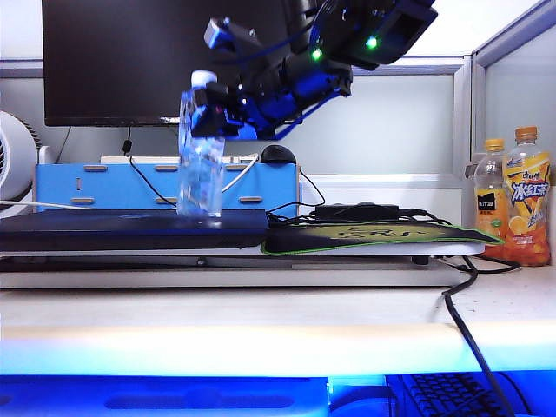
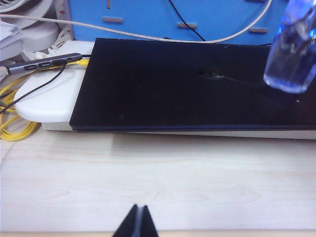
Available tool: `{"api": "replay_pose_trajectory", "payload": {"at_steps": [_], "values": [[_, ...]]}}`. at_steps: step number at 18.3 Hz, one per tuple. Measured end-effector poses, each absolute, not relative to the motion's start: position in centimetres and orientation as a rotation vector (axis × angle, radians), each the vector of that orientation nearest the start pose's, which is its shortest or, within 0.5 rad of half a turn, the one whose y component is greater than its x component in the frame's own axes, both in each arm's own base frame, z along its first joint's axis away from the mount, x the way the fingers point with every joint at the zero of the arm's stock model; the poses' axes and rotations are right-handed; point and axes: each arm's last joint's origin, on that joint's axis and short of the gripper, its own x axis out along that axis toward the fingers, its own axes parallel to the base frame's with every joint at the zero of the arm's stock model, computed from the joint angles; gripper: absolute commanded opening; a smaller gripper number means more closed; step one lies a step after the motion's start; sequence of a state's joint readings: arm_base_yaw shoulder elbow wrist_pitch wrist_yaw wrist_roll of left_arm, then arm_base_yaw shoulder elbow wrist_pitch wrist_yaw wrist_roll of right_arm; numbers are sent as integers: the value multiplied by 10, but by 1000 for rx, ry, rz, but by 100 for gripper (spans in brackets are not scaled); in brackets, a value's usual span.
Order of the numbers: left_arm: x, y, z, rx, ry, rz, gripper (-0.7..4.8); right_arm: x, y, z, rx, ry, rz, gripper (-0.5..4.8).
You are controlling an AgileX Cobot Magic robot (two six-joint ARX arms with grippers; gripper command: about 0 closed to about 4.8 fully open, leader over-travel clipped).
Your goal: Pick up the mineral water bottle and place it on the laptop.
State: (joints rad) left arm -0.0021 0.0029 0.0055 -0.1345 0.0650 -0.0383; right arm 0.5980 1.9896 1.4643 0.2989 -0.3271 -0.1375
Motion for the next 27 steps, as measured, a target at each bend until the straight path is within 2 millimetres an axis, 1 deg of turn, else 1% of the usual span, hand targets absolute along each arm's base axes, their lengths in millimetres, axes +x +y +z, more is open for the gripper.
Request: {"api": "replay_pose_trajectory", "payload": {"at_steps": [1,2,3,4,5,7,8,9,10,12,16,17,19,21,22,23,24,25,26,27], "values": [[97,-2,152,-42,133,-65,-2,377,268,251,-159,172,937,4],[97,-2,152,-42,133,-65,-2,377,268,251,-159,170,936,51],[97,-2,152,-42,133,-65,-2,377,268,251,-159,170,934,166],[97,-2,152,-42,133,-65,-2,377,268,251,-159,169,935,334],[97,-2,152,-42,133,-65,-2,377,268,251,-159,169,937,461],[97,-2,152,-42,133,-65,-2,378,268,256,-151,128,939,479],[97,-2,152,-42,133,-65,-2,378,269,261,-143,99,939,479],[97,-2,152,-42,133,-65,-2,378,269,261,-148,89,941,479],[97,-2,152,-42,133,-65,-2,378,269,261,-154,92,942,479],[97,-2,152,-42,133,-65,-2,375,265,268,-168,91,928,479],[97,-2,152,-42,133,-65,-2,345,239,351,-194,-128,827,479],[97,-2,152,-42,133,-65,-2,339,233,363,-192,-147,808,479],[97,-2,152,-42,133,-65,-2,316,215,396,-187,-167,748,479],[97,-2,152,-42,133,-65,-2,293,199,423,-178,-206,724,479],[97,-2,152,-42,133,-65,-2,276,188,443,-168,-253,702,479],[97,-2,152,-42,133,-65,-2,260,176,459,-158,-294,685,375],[97,-2,152,-42,133,-65,-2,240,163,476,-145,-334,660,290],[97,-2,152,-42,133,-65,-2,214,144,493,-136,-357,621,179],[97,-2,152,-42,133,-65,-2,197,132,502,-126,-379,608,89],[97,-2,152,-42,133,-65,-2,177,119,512,-116,-407,588,47]]}}
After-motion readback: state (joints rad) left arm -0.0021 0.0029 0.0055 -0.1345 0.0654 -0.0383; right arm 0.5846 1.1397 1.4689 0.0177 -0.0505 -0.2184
